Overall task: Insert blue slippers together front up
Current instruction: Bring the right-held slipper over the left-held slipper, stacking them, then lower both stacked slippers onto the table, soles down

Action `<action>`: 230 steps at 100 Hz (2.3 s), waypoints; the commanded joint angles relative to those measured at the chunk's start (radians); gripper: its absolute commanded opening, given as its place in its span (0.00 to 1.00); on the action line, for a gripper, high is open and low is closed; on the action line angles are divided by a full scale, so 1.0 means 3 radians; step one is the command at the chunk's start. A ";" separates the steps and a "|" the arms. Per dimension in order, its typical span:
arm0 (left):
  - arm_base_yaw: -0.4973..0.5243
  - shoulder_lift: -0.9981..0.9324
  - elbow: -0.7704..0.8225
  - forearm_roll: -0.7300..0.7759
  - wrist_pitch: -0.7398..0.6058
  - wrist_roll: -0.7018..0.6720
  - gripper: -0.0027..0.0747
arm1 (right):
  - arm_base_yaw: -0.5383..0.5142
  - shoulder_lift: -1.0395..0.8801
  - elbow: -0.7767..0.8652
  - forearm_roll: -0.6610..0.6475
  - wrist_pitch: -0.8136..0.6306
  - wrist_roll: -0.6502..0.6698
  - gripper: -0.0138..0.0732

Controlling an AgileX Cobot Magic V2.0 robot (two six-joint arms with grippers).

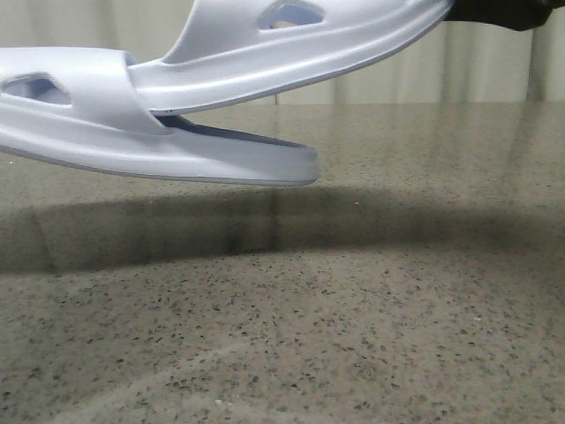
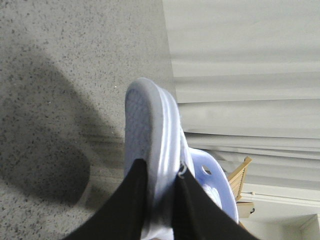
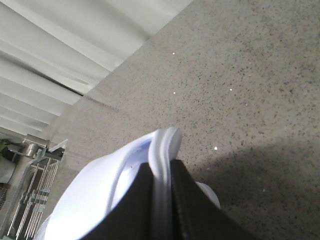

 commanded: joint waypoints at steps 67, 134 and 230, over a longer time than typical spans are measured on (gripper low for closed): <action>-0.0041 0.0020 -0.0115 -0.0479 0.0940 0.0143 0.07 | 0.0203 0.0190 -0.0260 -0.0604 0.0074 -0.0044 0.06; -0.0041 0.0020 -0.0115 -0.0479 0.0903 0.0143 0.07 | 0.0189 0.0159 -0.0254 -0.1233 0.0052 -0.0044 0.57; -0.0041 0.0020 -0.0115 -0.0479 0.0639 0.0197 0.07 | -0.0702 -0.1585 -0.0248 -0.2091 0.0462 -0.0044 0.57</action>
